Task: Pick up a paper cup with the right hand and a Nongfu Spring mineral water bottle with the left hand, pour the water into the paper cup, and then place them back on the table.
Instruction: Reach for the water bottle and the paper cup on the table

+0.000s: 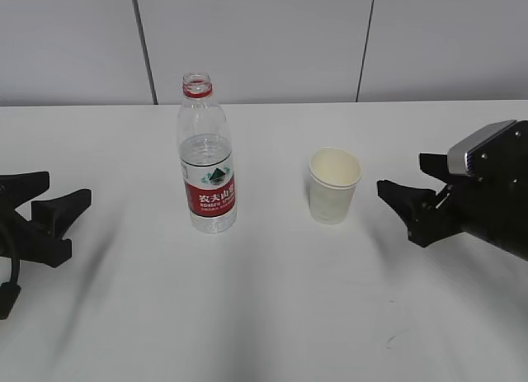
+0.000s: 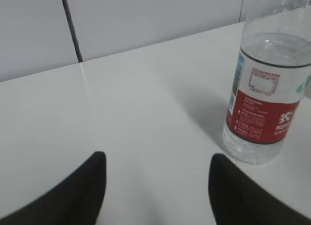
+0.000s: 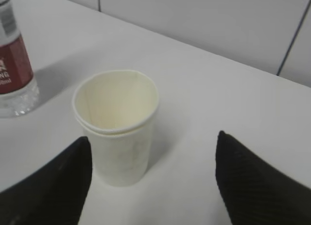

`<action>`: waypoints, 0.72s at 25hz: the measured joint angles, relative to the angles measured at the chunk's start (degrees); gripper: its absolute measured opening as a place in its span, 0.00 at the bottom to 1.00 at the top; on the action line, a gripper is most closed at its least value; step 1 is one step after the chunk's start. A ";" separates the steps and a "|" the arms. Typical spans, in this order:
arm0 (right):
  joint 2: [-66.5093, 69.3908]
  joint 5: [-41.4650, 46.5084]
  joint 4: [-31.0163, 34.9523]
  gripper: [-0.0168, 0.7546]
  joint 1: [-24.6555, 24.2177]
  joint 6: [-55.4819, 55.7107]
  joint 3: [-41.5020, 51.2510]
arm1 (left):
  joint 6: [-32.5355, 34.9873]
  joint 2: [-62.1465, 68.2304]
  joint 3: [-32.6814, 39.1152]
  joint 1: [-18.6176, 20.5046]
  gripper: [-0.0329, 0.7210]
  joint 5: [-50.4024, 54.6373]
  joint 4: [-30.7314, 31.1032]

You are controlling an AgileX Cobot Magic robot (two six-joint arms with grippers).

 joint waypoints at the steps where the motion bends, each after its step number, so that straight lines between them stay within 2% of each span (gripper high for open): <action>1: 1.99 -2.73 -0.22 0.78 0.00 0.00 -0.10 | 0.00 0.00 0.00 0.00 0.60 -0.06 0.15; 4: 7.35 -5.25 -0.57 0.78 0.00 -0.77 -0.81 | 0.00 0.00 0.00 0.00 0.60 -0.05 0.34; 18: 17.79 -5.92 -3.73 0.78 0.00 -0.32 -7.60 | 0.00 0.00 0.00 0.00 0.60 -0.47 0.45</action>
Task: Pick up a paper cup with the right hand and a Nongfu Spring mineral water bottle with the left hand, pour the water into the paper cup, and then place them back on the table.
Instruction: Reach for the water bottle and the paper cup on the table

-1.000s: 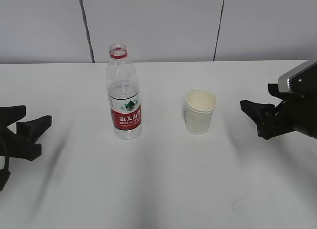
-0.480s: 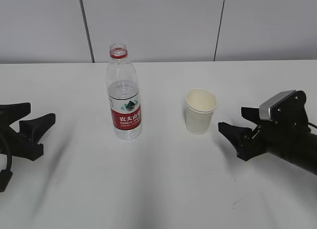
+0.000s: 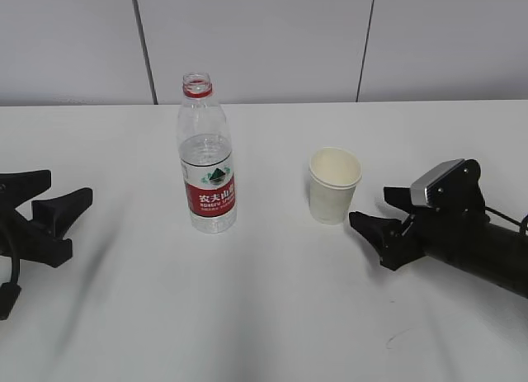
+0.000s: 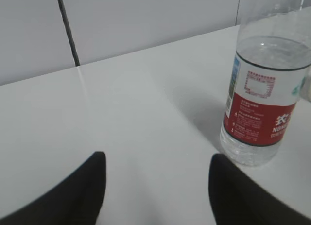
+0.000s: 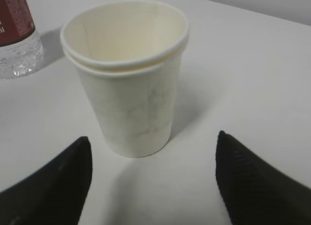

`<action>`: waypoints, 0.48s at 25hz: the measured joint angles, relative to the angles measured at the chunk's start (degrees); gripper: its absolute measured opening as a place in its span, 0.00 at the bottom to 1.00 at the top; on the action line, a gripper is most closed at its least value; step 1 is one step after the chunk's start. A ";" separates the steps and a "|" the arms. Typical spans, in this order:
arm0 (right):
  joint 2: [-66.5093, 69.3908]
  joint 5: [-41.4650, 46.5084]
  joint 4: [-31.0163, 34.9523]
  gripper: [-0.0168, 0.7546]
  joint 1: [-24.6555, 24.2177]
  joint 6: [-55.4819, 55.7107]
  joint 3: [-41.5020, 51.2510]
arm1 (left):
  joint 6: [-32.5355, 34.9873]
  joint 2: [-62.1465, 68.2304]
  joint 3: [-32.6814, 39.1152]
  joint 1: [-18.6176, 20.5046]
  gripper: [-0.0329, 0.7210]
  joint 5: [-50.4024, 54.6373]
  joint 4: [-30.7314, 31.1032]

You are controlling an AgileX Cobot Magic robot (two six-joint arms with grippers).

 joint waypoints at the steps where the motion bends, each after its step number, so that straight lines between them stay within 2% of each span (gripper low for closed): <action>1: 0.44 0.00 -0.41 0.78 0.00 0.34 -0.67 | 0.00 0.00 0.00 0.00 0.60 0.00 0.00; 12: 6.04 -0.14 -6.33 0.78 0.00 2.44 -8.72 | 0.00 0.00 0.00 0.00 0.60 -0.78 0.00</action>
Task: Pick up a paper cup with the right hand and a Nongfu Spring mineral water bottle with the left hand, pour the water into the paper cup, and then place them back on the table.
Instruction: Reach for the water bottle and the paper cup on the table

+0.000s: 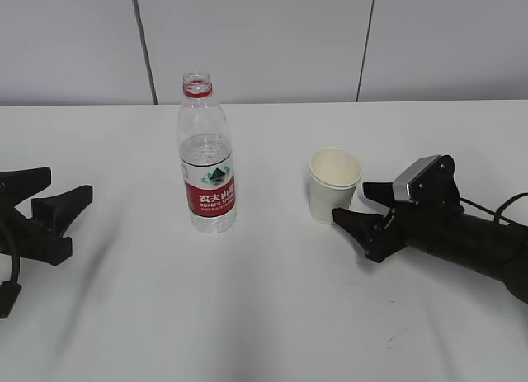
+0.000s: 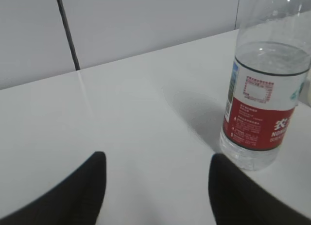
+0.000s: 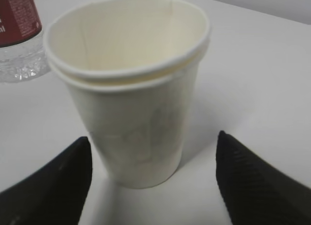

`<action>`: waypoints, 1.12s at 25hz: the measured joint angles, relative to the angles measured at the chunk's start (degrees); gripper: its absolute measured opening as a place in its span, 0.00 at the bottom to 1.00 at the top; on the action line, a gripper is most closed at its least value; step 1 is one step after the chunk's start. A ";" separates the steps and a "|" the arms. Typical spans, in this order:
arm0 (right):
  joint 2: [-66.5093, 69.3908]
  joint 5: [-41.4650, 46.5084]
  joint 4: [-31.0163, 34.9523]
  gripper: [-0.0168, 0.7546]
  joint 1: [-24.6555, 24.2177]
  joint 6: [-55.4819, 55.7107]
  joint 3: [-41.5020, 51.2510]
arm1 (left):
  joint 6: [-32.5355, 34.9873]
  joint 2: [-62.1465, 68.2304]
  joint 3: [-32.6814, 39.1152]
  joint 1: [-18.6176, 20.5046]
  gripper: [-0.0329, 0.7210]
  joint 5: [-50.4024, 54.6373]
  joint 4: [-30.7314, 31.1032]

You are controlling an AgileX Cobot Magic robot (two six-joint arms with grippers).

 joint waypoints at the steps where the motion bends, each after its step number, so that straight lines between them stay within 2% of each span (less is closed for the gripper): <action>1: 0.28 0.00 -0.18 0.78 0.00 0.12 -0.69 | 0.00 0.00 0.00 0.00 0.60 0.00 0.00; 6: 1.99 0.00 -1.48 0.78 0.40 0.23 -3.78 | 0.00 0.00 0.00 0.00 0.60 -0.04 0.00; 11: 3.65 0.00 -1.66 0.78 3.20 0.34 -7.74 | -0.04 0.00 0.00 0.00 0.60 -0.04 0.00; 15: 3.92 0.00 0.26 0.78 4.81 0.34 -9.86 | -0.04 0.00 0.00 0.00 0.60 -0.04 0.00; 28: 3.92 0.00 1.93 0.76 5.17 3.67 -10.96 | -0.04 0.00 0.00 0.00 0.60 -0.17 0.00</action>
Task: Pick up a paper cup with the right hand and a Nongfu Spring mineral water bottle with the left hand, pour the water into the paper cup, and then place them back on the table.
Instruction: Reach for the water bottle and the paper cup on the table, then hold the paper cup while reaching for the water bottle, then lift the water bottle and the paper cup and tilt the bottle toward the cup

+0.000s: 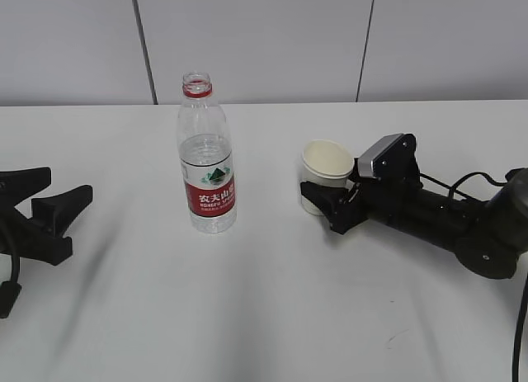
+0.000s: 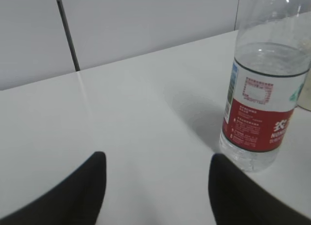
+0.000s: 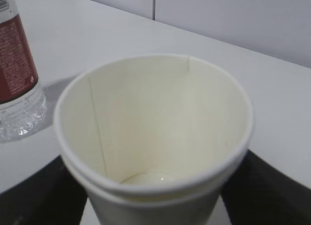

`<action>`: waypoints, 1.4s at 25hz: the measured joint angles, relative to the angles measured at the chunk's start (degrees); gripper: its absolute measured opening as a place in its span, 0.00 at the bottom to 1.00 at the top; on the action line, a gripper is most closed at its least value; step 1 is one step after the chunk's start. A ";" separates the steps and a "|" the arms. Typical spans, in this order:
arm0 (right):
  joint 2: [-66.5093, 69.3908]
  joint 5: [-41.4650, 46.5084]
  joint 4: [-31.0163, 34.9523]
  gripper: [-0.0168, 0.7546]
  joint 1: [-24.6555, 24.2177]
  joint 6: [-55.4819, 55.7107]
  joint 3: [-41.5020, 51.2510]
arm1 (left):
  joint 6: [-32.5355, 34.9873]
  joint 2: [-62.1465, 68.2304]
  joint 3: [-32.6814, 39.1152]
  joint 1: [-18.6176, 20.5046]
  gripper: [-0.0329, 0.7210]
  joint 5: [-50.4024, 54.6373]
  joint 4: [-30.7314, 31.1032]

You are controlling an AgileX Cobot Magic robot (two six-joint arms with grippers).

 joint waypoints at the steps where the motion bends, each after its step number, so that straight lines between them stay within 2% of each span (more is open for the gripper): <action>1: 0.00 0.00 0.00 0.74 0.00 0.10 0.00 | 0.00 0.00 0.00 0.00 0.60 -0.15 0.00; 7: 0.00 -0.03 -0.65 0.66 0.00 0.39 0.00 | 0.00 1.05 0.00 0.00 0.60 -3.29 1.39; 13: 0.00 -0.35 -2.79 0.66 0.00 0.39 0.00 | 0.00 6.92 -0.26 0.00 0.60 -5.03 4.47; 20: 0.00 -0.46 -3.23 0.66 0.00 0.39 0.00 | -0.20 12.76 -4.84 0.00 0.61 -5.03 10.02; 23: 0.00 -0.46 -3.27 0.66 0.00 0.39 0.00 | -3.14 13.81 -7.01 0.00 0.66 -5.10 10.80; 26: 0.00 -0.46 -3.27 0.66 0.00 0.39 0.00 | -7.19 15.45 -9.44 -0.07 0.77 -5.16 11.40; 30: 0.00 -0.46 -3.36 0.66 0.00 0.39 0.00 | -8.18 17.62 -12.24 -2.80 0.83 -5.03 11.54; 35: 0.00 -0.56 -3.36 0.66 0.00 0.39 0.00 | -8.32 19.88 -17.73 -7.83 0.84 -5.15 11.51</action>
